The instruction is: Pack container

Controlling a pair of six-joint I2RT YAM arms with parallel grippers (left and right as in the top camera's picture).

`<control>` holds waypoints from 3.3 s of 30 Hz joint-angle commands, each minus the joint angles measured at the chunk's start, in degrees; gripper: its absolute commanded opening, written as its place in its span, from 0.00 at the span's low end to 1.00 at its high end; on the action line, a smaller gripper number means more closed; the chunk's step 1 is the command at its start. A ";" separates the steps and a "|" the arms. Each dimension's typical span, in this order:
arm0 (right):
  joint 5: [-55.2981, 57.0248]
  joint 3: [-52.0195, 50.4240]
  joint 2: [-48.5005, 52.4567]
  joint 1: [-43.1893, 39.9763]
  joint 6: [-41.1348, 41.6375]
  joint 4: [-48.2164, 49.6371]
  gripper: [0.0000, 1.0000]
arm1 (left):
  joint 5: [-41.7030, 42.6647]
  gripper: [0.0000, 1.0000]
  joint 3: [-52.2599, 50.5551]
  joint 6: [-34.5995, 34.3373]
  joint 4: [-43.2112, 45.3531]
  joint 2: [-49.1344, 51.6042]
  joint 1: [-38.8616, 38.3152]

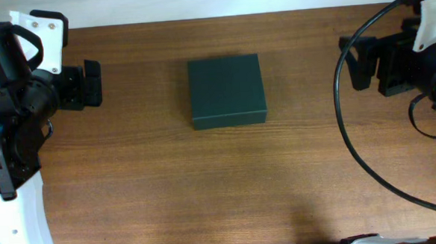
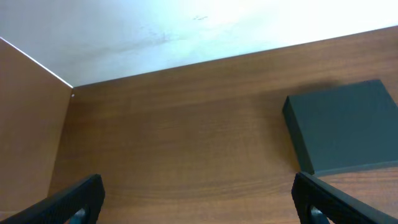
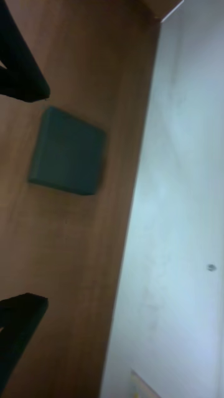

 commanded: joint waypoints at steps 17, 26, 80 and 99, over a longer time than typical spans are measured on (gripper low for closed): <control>1.16 0.13 1.46 0.24 -0.24 -2.69 0.99 | -0.39 0.99 0.24 -0.92 -4.98 0.15 0.17; 10.14 0.13 1.57 0.24 -0.63 -1.40 0.99 | -0.39 0.99 0.24 -0.92 -6.91 0.15 0.17; 13.31 -125.57 -84.76 -7.67 3.34 56.70 0.99 | -0.39 0.99 0.24 -0.92 -6.91 0.15 0.17; 13.53 -132.93 -84.70 -7.67 3.30 60.02 0.99 | -0.39 0.99 0.24 -0.92 -6.91 0.15 0.17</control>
